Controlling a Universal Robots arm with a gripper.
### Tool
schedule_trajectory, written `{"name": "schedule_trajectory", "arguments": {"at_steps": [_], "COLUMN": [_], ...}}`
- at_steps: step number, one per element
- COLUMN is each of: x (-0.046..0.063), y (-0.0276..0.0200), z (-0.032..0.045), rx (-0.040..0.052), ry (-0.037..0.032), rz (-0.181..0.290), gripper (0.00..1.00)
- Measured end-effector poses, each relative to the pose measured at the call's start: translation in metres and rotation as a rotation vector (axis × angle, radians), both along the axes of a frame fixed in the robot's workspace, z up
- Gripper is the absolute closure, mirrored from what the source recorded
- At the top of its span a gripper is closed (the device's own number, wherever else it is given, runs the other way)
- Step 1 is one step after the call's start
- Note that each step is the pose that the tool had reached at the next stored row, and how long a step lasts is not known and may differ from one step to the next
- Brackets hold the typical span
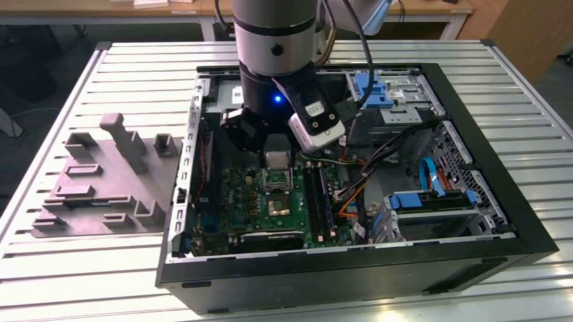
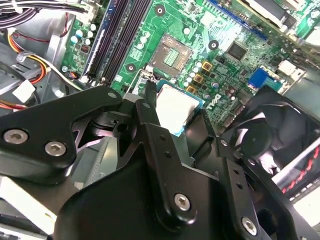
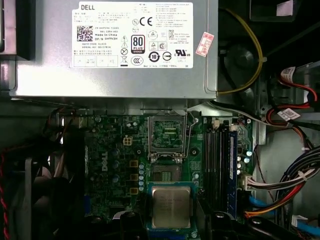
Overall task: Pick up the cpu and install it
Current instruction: 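Place the cpu into insertion slot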
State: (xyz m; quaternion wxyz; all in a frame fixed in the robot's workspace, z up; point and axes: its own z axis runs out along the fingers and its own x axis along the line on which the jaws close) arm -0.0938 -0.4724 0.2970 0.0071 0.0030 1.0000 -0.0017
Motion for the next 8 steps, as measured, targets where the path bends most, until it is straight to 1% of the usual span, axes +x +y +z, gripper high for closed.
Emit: {"name": "schedule_trajectory", "arguments": {"at_steps": [8], "x": [0.000], "y": [0.0000], "z": [-0.0146], "rx": [-0.0001], "ry": [0.0000], "rz": [0.000], "gripper": [0.53]}}
